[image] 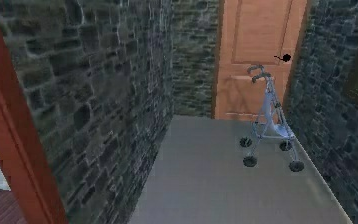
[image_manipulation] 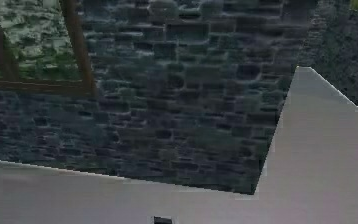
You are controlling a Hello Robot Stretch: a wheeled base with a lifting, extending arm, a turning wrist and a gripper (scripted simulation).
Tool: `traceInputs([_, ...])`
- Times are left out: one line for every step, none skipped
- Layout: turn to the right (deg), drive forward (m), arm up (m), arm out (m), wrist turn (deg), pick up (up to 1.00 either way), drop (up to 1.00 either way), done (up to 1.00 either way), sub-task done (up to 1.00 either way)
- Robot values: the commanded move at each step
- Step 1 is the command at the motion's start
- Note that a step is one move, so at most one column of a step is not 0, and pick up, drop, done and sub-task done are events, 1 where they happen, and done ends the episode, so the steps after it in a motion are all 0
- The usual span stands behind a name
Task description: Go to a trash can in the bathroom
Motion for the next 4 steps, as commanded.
traceInputs([-45.0, 0.00, 0.00, 0.00, 0.0, 0.00, 0.00, 0.00, 0.00])
traceInputs([-27.0, 0.00, 0.00, 0.00, 0.0, 0.00, 0.00, 0.00, 0.00])
traceInputs([0.0, 0.30, 0.00, 0.00, 0.0, 0.00, 0.00, 0.00, 0.00])
traceInputs([-6.0, 0.00, 0.00, 0.00, 0.0, 0.00, 0.00, 0.00, 0.00])
